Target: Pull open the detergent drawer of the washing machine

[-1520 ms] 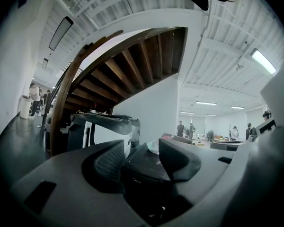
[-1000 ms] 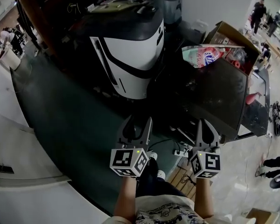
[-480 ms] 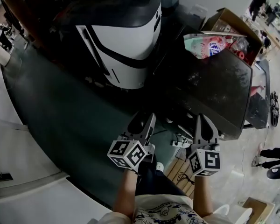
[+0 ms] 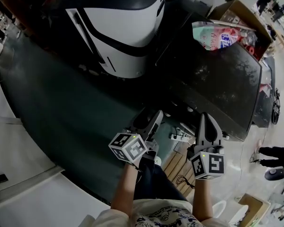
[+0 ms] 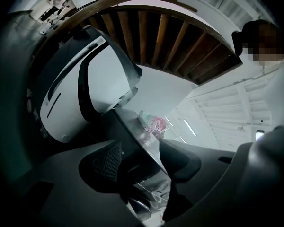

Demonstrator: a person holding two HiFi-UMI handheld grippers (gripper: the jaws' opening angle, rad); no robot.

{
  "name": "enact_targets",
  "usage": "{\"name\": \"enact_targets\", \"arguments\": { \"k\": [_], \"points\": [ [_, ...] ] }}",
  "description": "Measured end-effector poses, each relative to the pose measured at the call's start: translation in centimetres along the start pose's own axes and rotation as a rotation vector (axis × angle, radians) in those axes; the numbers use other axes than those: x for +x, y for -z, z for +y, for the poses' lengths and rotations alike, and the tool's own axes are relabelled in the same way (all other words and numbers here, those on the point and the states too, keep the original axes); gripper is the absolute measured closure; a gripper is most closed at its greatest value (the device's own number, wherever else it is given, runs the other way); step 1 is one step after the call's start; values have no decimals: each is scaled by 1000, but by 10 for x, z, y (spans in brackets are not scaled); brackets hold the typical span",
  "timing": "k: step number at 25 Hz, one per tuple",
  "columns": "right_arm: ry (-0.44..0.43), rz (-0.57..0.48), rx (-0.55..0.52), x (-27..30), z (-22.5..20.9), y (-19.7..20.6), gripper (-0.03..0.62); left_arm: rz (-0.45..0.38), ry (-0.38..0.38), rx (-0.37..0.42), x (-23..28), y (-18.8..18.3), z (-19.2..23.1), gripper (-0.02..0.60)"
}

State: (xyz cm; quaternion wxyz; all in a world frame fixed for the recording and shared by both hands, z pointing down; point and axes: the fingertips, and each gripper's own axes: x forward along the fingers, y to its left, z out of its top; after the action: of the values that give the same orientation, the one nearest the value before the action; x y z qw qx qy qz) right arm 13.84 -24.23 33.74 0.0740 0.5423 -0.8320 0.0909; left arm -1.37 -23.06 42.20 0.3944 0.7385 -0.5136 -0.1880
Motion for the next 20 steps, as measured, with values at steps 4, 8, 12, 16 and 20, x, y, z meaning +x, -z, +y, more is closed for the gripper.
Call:
{"name": "enact_targets", "arguments": {
  "k": [4,8,12,16,20],
  "points": [
    [12,11,7,9,-3,14,583,18,18,-56,14,13,20,325],
    [19,28,11,17,-4,28,583,16,62,-158,28,26,38,311],
    [18,33,9,24,-5,40,583,21,121,-238,40,40,54,307],
    [24,30,8,33,-9,47,583,37,153,-253,52,51,66,305],
    [47,26,19,41,-14,56,583,54,170,-260,63,58,76,304]
  ]
}}
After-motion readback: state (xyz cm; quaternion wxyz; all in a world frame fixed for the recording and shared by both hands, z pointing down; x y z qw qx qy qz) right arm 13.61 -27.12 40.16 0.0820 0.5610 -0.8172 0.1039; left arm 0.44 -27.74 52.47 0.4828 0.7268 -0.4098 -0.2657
